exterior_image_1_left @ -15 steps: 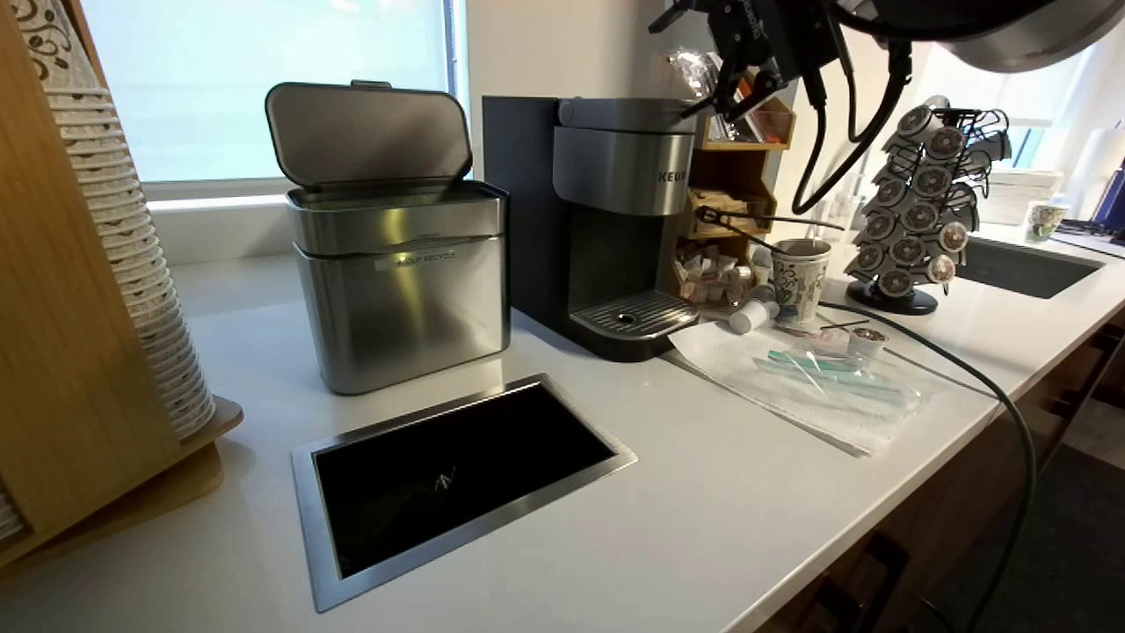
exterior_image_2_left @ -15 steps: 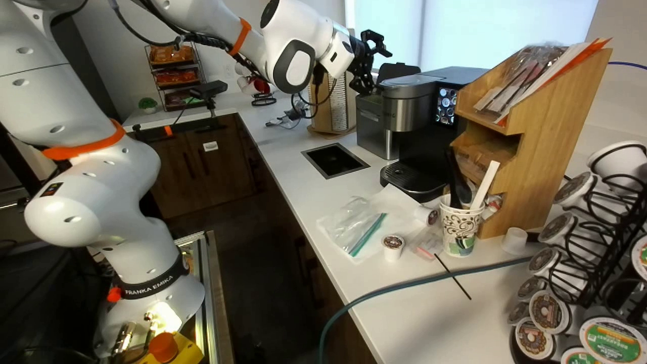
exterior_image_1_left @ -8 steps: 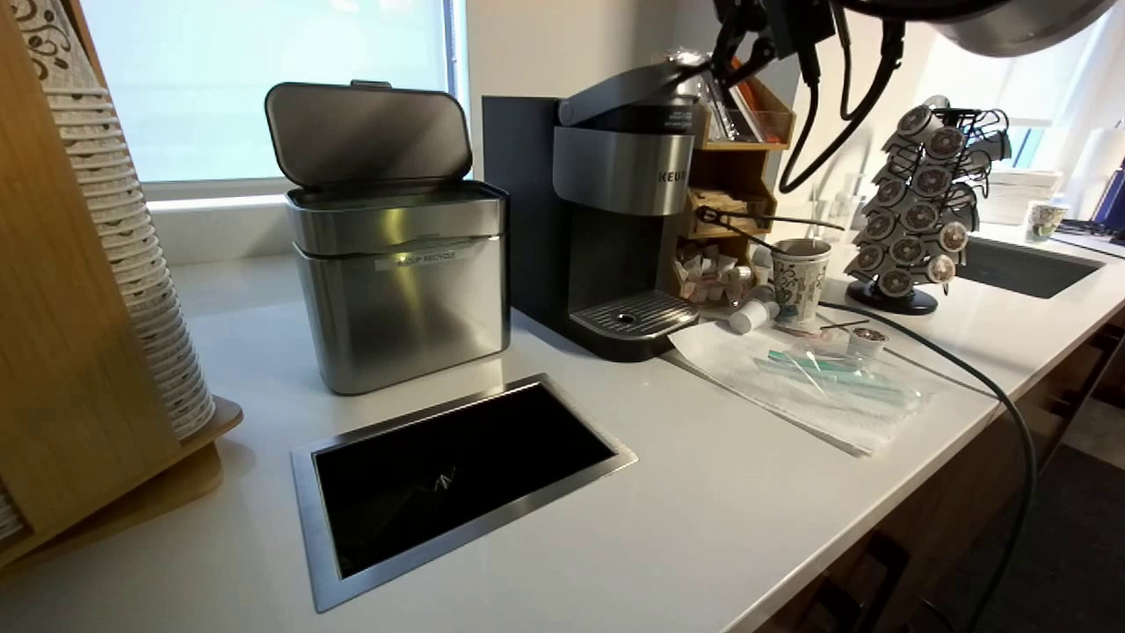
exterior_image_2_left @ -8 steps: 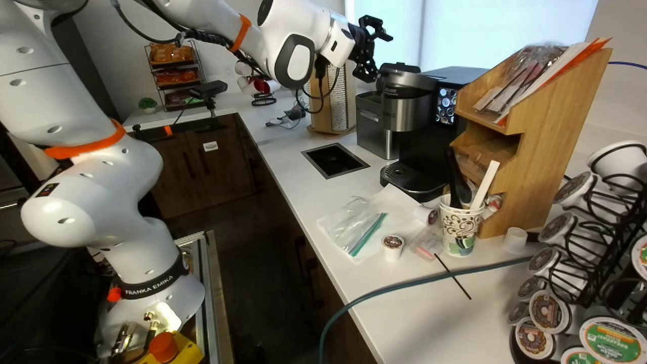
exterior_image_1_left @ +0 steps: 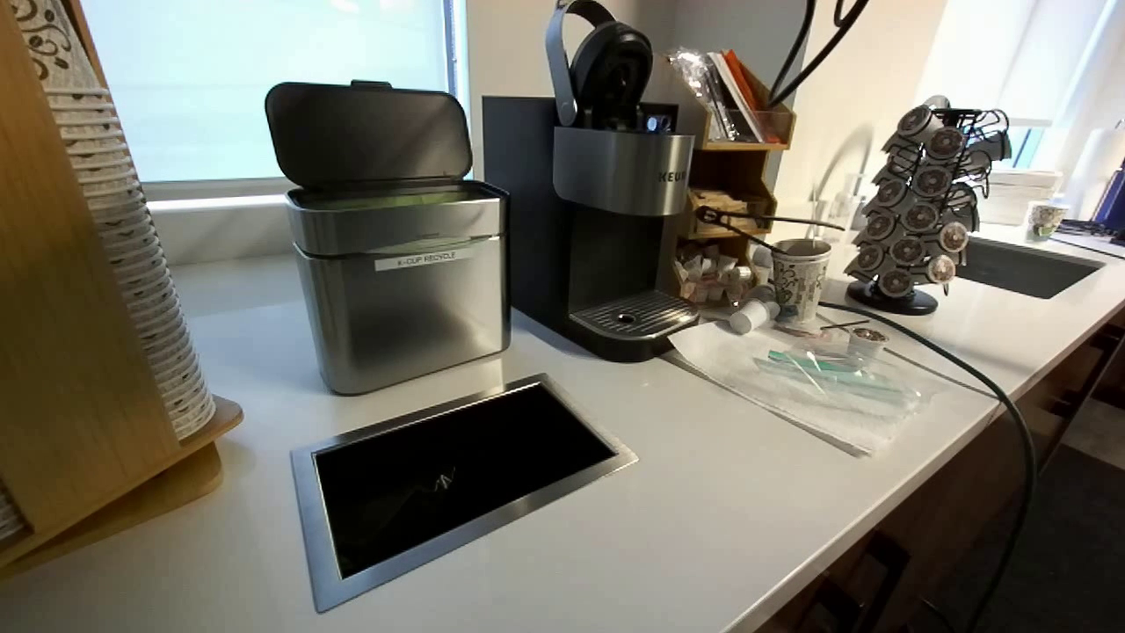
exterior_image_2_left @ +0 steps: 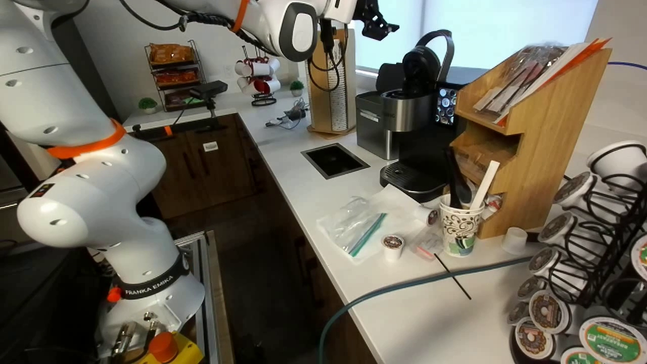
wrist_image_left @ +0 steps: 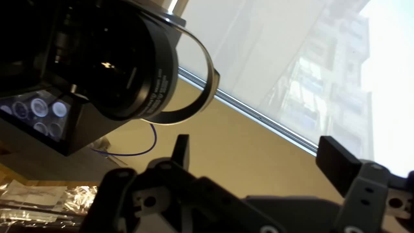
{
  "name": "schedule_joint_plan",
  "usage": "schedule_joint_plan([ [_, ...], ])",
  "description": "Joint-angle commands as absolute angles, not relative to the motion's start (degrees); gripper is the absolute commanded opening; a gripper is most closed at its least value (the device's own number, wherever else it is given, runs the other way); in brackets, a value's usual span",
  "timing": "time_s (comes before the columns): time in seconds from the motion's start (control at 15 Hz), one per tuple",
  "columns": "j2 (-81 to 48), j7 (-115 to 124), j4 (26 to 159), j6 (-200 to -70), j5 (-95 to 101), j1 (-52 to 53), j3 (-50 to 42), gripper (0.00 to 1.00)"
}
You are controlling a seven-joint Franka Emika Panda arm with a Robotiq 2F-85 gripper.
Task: Open the coffeemaker.
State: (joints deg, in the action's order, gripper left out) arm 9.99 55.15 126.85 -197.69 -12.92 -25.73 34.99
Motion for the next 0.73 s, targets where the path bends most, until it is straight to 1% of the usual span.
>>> schedule_joint_plan([
  [0.0, 19.4, 51.3, 134.5, -190.3, -15.4, -32.1, 38.7, 1.0],
  [0.13, 24.7, 50.3, 138.5, -187.7, -14.0, -32.4, 37.2, 1.0],
  [0.27, 29.9, 48.1, 142.2, -183.5, -13.2, -30.3, 34.1, 1.0],
  [0.47, 36.9, 43.4, 146.2, -174.2, -12.3, -27.4, 29.4, 1.0],
  [0.53, 37.8, 40.4, 146.6, -170.3, -12.3, -24.3, 26.5, 1.0],
  [0.6, 32.6, 43.3, 142.8, -175.8, -13.0, -28.4, 30.4, 1.0],
  [0.67, 34.3, 43.5, 143.9, -173.2, -10.7, -25.8, 27.4, 1.0],
])
